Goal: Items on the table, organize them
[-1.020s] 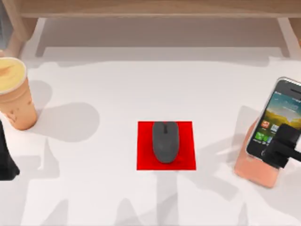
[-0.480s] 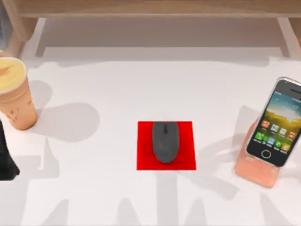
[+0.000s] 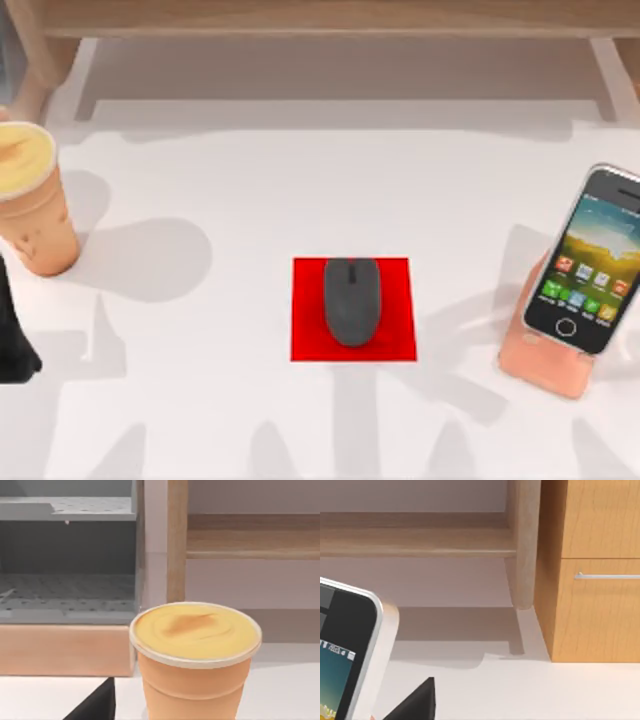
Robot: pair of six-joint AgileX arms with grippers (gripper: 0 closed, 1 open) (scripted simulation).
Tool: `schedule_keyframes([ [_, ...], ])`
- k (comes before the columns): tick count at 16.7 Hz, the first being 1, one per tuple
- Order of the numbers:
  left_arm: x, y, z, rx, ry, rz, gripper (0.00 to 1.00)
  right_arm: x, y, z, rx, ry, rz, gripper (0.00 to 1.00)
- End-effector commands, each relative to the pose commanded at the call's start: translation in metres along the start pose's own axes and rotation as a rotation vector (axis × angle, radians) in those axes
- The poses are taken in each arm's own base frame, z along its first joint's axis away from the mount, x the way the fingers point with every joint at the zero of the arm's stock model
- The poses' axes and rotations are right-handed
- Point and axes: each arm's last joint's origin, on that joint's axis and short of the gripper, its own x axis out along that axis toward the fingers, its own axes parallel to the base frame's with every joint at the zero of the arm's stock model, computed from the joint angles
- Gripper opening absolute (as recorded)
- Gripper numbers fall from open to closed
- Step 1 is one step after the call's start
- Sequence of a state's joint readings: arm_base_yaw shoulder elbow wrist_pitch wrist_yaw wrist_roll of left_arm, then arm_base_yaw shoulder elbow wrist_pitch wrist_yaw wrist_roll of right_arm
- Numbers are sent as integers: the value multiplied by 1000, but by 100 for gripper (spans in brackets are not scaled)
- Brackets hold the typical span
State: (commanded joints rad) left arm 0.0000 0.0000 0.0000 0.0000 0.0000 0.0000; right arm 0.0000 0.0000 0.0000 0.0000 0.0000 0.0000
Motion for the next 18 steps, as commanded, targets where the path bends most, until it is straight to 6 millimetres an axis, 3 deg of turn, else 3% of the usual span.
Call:
schedule_keyframes([
  [6, 6, 1, -2, -30, 31, 12, 100, 0, 0, 0, 0, 0, 0, 100],
  [11, 28, 3, -10, -99, 134, 39, 100, 0, 0, 0, 0, 0, 0, 100],
  [18, 74, 6, -54, -131, 406, 47, 100, 0, 0, 0, 0, 0, 0, 100],
])
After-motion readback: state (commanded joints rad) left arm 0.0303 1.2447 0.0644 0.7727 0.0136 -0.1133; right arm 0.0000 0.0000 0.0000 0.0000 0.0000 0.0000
